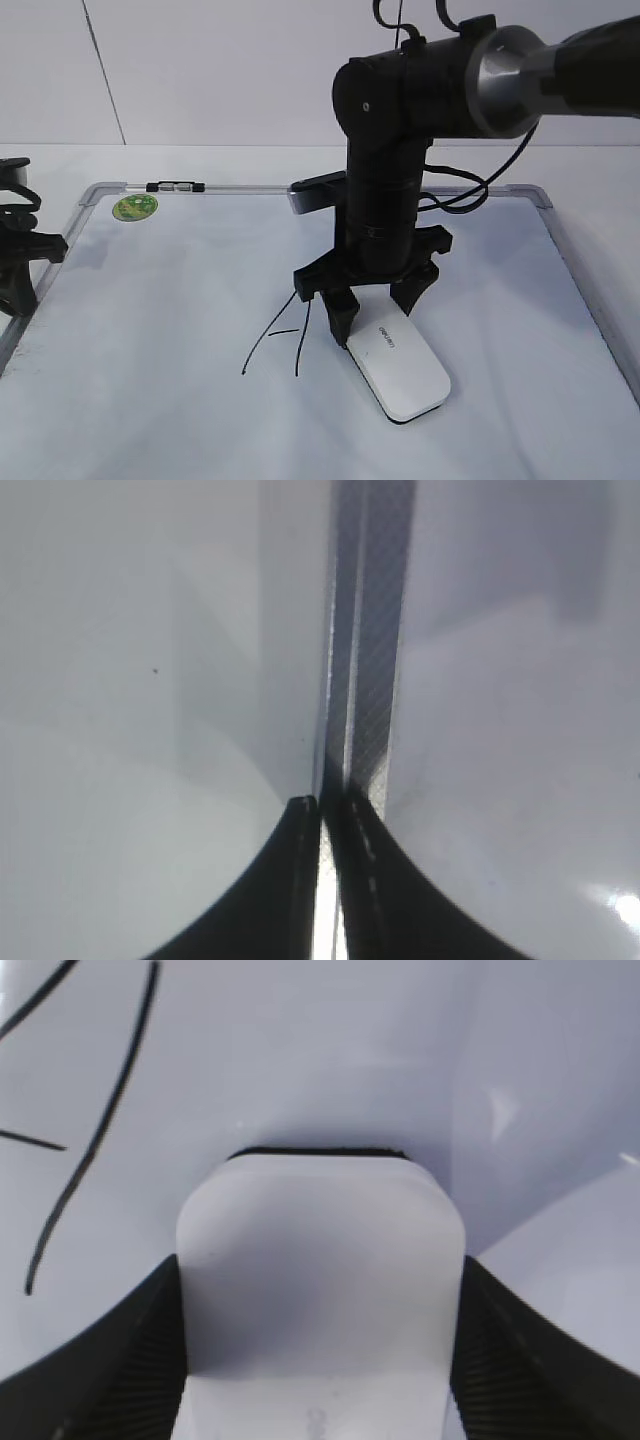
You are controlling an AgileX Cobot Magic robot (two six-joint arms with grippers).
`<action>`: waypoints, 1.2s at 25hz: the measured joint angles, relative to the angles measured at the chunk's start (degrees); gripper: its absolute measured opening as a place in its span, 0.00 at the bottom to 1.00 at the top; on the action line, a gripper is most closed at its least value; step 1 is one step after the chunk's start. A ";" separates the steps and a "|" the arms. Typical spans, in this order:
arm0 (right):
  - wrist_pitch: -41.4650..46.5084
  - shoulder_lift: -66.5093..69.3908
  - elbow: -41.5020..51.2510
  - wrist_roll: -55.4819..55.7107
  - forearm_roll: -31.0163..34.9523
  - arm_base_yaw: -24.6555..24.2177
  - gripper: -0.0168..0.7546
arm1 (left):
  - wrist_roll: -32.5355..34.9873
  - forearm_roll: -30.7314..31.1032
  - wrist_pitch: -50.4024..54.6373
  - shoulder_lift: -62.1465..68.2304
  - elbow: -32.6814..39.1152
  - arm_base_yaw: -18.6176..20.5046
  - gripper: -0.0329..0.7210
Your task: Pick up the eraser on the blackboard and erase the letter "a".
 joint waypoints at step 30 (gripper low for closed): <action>0.00 0.09 0.00 1.52 -0.06 -4.08 0.71 | 0.00 0.00 0.00 0.00 0.00 0.00 0.09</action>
